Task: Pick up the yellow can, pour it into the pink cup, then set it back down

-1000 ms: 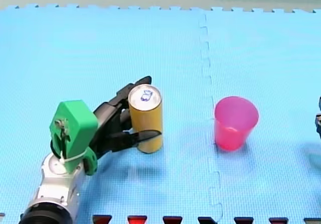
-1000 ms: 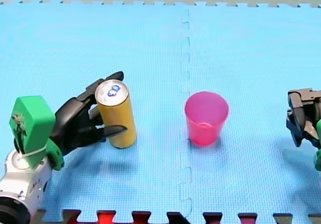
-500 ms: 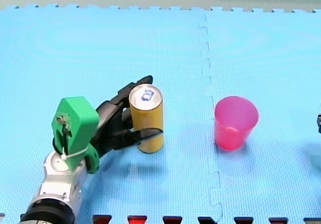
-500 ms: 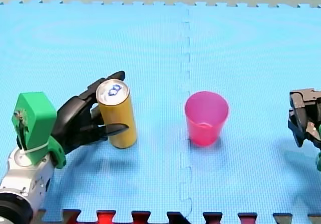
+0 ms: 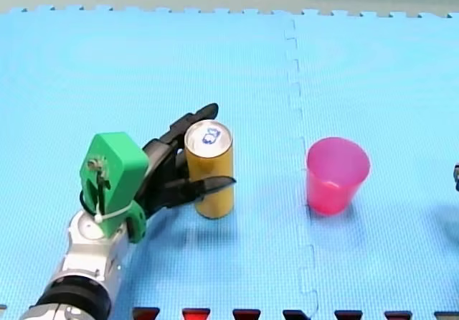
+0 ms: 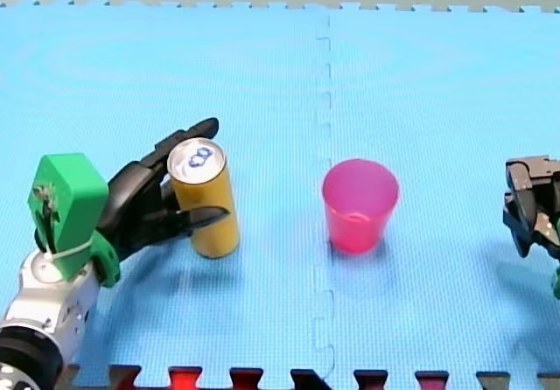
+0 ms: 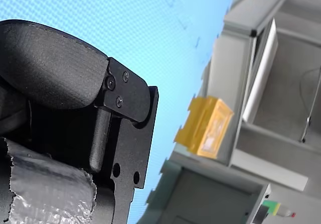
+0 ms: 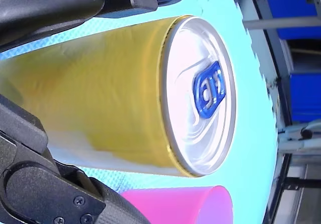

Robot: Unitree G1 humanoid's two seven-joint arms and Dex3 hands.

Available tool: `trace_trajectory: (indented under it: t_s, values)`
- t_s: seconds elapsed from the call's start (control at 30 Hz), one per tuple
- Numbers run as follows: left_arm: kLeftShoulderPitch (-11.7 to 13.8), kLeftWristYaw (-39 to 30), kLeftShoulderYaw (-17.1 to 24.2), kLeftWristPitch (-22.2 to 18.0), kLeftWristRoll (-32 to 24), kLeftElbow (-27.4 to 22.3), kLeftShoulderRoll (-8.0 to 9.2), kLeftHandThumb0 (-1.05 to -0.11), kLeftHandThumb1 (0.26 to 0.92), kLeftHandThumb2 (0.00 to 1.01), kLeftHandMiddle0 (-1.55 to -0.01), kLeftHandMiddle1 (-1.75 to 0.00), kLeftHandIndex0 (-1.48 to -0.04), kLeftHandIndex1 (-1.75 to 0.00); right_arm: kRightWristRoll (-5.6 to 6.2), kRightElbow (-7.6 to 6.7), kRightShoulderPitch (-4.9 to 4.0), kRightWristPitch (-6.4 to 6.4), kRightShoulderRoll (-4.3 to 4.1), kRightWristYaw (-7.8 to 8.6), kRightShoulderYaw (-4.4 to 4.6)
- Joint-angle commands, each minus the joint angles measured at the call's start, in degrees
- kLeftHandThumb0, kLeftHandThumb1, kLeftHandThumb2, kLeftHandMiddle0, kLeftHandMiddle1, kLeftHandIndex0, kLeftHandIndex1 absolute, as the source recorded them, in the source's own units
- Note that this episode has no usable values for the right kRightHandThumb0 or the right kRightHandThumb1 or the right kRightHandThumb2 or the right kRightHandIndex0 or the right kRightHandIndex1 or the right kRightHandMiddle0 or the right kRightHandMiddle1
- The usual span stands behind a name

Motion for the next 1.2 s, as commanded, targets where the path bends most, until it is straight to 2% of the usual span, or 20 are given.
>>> trace_trajectory:
  t_s: [0.0, 0.23, 0.5, 0.7, 0.83, 0.93, 1.0, 1.03, 1.07, 1.1, 1.17]
  values:
    - [-0.8, 0.55, 0.16, -0.39, 0.26, 0.82, -0.14, -0.711, 0.643, 0.0, -0.16, -0.01, -0.14, 0.0, 0.01, 0.0, 0.3, -0.28, -0.25, -0.27, 0.0]
    - [-1.01, 1.04, 0.28, -0.61, 0.89, 1.34, -0.26, -0.671, 0.643, 0.0, -0.16, 0.0, -0.14, 0.0, -0.22, -0.35, 0.54, -0.17, -0.07, -0.8, 0.25]
    - [-0.8, 2.98, -0.5, -0.61, 2.73, 1.07, 0.11, -0.669, 0.647, 0.0, -0.17, 0.0, -0.15, 0.0, -0.6, -0.5, 0.67, -0.09, 0.29, -1.66, 0.51]
    - [-0.82, 4.37, -1.86, -0.49, 4.92, 0.87, 0.77, -0.751, 0.682, 0.01, -0.17, -0.01, -0.15, 0.0, -0.99, -0.74, 0.68, 0.25, 0.49, -2.46, 0.86]
    - [-0.97, 4.57, -2.22, -0.39, 5.53, 1.01, 1.02, -0.767, 0.689, 0.01, -0.22, -0.03, -0.18, -0.01, -1.07, -1.1, 0.64, 0.92, 0.65, -2.91, 1.1]
    - [-0.84, 8.93, -2.84, -1.84, 7.22, 1.13, 1.06, -0.75, 0.702, 0.0, -0.6, -0.08, -0.51, -0.04, -0.95, -1.37, 0.61, 1.52, 0.76, -2.96, 1.19]
    - [-0.9, 11.32, -1.61, -1.05, 6.22, 1.2, 0.37, -0.538, 0.698, 0.0, -0.86, -0.08, -0.81, -0.06, -0.89, -1.52, 0.63, 1.82, 0.79, -2.95, 1.21]
    - [-0.98, 12.12, -0.59, -0.22, 5.1, 1.2, -0.13, -0.462, 0.701, 0.0, -0.93, -0.08, -0.88, -0.05, -0.86, -1.62, 0.65, 1.96, 0.81, -2.95, 1.22]
    - [-0.99, 12.7, 0.01, 0.24, 4.43, 1.16, -0.44, -0.378, 0.71, 0.0, -1.07, -0.09, -0.99, -0.05, -0.84, -1.72, 0.69, 2.05, 0.84, -2.97, 1.23]
    - [-0.91, 13.9, 0.09, 0.09, 4.47, 1.09, -0.57, -0.352, 0.714, 0.0, -1.15, -0.1, -1.05, -0.05, -0.81, -1.82, 0.73, 2.15, 0.89, -2.99, 1.23]
    - [-0.74, 15.7, -0.16, -0.41, 5.01, 1.01, -0.58, -0.374, 0.729, 0.0, -1.28, -0.09, -1.14, -0.03, -0.75, -2.0, 0.79, 2.31, 0.95, -3.01, 1.21]
